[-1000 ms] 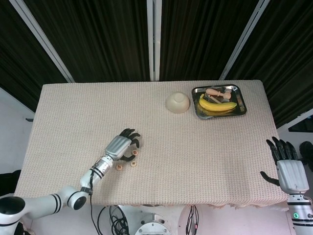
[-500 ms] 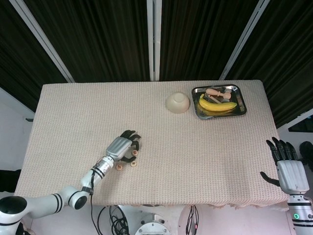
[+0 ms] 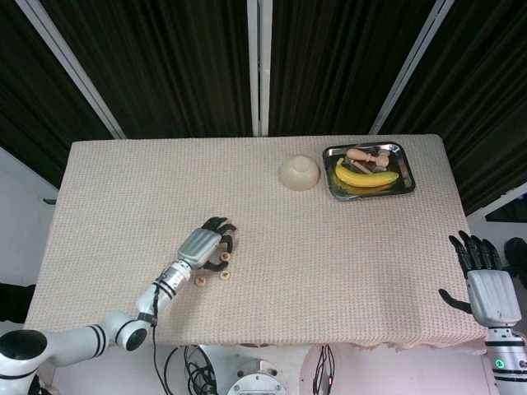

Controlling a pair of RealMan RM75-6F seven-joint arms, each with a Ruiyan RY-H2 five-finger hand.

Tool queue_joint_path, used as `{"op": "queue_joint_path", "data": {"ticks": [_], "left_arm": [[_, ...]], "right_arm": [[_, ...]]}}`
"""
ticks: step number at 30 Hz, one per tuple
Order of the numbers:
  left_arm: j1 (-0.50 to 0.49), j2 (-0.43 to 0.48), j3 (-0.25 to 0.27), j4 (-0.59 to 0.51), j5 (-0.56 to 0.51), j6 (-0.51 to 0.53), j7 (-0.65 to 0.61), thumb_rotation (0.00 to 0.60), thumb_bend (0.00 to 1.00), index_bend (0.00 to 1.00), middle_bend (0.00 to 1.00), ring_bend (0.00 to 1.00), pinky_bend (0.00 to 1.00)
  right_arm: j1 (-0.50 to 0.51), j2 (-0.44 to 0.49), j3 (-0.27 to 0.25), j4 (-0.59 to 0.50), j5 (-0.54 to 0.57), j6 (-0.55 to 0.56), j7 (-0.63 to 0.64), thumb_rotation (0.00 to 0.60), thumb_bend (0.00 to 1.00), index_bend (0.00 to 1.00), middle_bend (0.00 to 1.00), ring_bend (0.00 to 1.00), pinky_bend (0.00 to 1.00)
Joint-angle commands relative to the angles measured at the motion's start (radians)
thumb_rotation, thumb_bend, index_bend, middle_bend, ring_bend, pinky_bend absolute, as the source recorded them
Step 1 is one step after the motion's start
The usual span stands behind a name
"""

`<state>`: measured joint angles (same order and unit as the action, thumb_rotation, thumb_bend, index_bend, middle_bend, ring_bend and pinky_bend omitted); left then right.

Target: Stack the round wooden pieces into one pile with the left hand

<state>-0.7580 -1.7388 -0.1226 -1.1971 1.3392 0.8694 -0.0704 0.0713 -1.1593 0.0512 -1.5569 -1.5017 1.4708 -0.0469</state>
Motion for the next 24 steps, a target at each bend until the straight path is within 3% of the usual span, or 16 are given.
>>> {"op": "queue_joint_path", "data": {"ticks": [1,12,24], "left_arm": [[0.002,0.009,-0.006,-0.010,0.000,0.009,-0.004,0.600,0.28,0.56,0.16,0.00,0.00],[-0.002,0.135,-0.054,-0.103,-0.066,0.000,0.062,0.600,0.28,0.56,0.16,0.00,0.00],[-0.005,0.120,-0.046,-0.040,-0.094,-0.035,0.031,0.600,0.28,0.56,0.16,0.00,0.00]], "right_arm": [[-0.001,0.000,0.000,0.001,-0.002,0.002,0.003,0.600,0.08,0.00,0.00,0.00,0.00],[-0.001,-0.003,-0.003,0.009,-0.007,0.001,0.009,0.600,0.08,0.00,0.00,0.00,0.00],[0.000,-0.001,-0.002,0.005,-0.006,0.000,0.004,0.600,0.08,0.00,0.00,0.00,0.00]]}}
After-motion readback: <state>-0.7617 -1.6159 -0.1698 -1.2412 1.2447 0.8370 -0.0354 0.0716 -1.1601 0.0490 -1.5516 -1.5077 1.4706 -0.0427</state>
